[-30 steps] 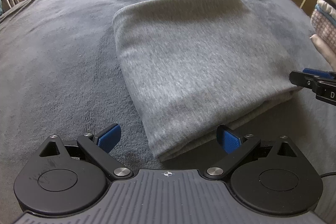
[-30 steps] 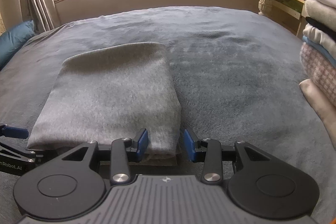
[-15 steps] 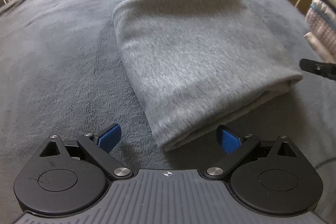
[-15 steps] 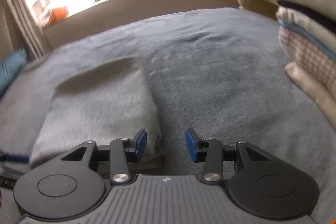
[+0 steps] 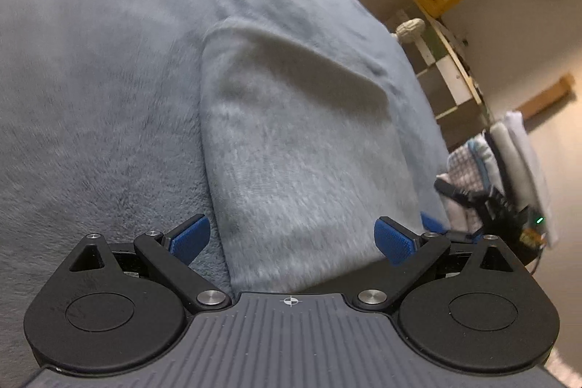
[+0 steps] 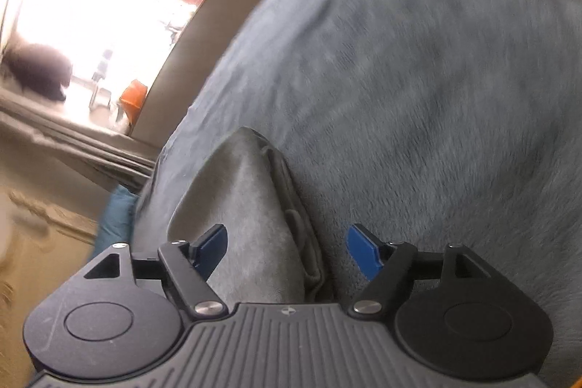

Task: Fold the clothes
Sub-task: 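Grasp the folded grey hoodie bundle's edge with both grippers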

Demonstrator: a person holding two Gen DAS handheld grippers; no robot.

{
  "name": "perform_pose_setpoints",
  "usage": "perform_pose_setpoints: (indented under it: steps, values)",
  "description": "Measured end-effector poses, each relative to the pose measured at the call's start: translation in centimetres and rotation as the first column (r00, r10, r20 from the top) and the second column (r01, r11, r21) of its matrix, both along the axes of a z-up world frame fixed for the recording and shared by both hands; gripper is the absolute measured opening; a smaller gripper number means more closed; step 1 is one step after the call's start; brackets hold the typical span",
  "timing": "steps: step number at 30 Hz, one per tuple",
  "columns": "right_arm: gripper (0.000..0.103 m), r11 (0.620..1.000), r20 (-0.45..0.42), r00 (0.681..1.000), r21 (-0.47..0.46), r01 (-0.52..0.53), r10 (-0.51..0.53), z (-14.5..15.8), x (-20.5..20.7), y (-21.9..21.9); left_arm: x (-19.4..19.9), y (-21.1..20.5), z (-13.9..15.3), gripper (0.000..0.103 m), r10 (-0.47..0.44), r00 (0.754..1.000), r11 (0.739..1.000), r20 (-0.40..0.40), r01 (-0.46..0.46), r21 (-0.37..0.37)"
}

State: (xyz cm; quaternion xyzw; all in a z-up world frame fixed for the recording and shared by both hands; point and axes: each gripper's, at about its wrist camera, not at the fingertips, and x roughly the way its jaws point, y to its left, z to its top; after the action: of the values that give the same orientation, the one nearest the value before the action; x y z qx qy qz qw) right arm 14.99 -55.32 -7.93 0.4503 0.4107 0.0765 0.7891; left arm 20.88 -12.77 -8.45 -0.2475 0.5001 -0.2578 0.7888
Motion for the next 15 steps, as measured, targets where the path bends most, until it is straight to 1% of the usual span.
perform_pose_setpoints:
  steps: [3, 6, 8, 10, 15]
  values:
    - [0.077, 0.998, -0.036, 0.998, 0.048, -0.04, 0.041, -1.5, 0.7, 0.0, 0.4, -0.3, -0.7, 0.098, -0.012, 1.0, 1.0, -0.01, 0.012, 0.022]
    - [0.078, 0.994, -0.05, 0.994, 0.056, -0.09, 0.093, -2.4, 1.6, 0.5, 1.2, -0.7, -1.5, 0.098, -0.025, 0.999, 1.0, -0.025, 0.025, 0.007]
    - [0.084, 0.991, -0.043, 0.992, 0.068, -0.115, 0.118, -2.7, 2.4, 0.8, 1.7, -1.0, -1.7, 0.098, -0.03, 0.999, 1.0, -0.026, 0.03, -0.006]
    - [0.094, 0.985, -0.038, 0.988, 0.097, -0.144, 0.148, -2.9, 3.4, 1.1, 2.4, -1.2, -1.8, 0.099, -0.038, 0.999, 0.999, -0.026, 0.038, -0.021]
    - [0.1, 0.963, -0.017, 0.971, 0.138, -0.232, 0.237, -3.2, 6.4, 1.9, 3.8, -1.8, -2.0, 0.1, -0.054, 0.998, 0.997, -0.036, 0.052, -0.056]
